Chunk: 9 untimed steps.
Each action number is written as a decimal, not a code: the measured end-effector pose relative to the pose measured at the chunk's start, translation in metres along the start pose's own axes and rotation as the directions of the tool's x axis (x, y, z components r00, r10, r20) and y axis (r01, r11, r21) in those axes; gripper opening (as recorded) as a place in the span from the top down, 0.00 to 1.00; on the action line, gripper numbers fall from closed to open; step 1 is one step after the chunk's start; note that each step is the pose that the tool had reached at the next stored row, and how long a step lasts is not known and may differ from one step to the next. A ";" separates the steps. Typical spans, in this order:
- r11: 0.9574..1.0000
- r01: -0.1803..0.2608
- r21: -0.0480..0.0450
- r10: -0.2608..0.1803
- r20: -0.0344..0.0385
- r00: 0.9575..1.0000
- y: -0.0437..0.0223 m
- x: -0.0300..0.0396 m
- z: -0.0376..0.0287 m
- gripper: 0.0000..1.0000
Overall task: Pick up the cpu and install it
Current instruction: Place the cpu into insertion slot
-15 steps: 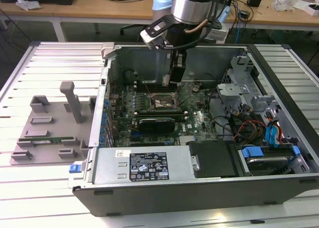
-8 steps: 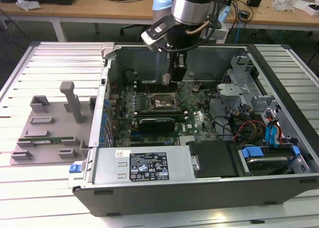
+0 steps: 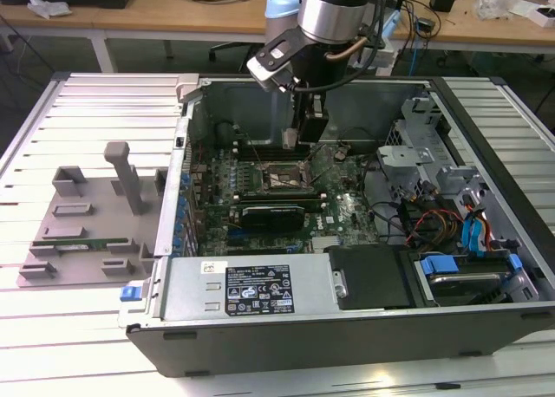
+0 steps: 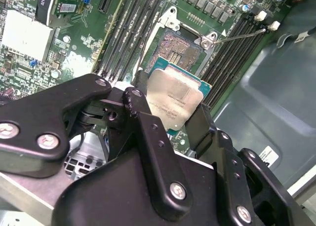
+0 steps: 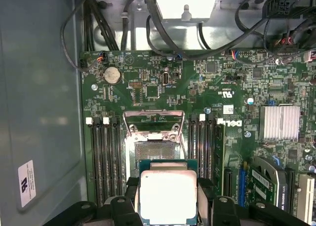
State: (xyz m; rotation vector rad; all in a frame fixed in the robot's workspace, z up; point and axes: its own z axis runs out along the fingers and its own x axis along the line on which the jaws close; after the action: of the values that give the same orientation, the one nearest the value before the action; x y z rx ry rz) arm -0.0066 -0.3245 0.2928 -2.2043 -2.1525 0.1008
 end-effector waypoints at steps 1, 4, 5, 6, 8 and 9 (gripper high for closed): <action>1.000 0.000 0.000 0.000 0.000 1.000 0.0000 0.0000 0.0005 0.45; 1.000 0.000 0.000 0.000 0.000 1.000 -0.0004 0.0002 0.0021 0.45; 1.000 0.000 0.000 0.000 0.000 1.000 -0.0005 0.0003 0.0028 0.45; 1.000 0.000 0.000 0.000 0.000 1.000 -0.0005 0.0003 0.0032 0.45; 1.000 0.000 0.000 0.000 0.000 1.000 -0.0007 0.0003 0.0041 0.45; 1.000 0.000 0.000 0.000 0.000 1.000 -0.0007 0.0003 0.0044 0.45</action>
State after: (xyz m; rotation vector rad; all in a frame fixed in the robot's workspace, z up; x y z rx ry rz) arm -0.0077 -0.3242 0.2884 -2.2042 -2.1526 0.1008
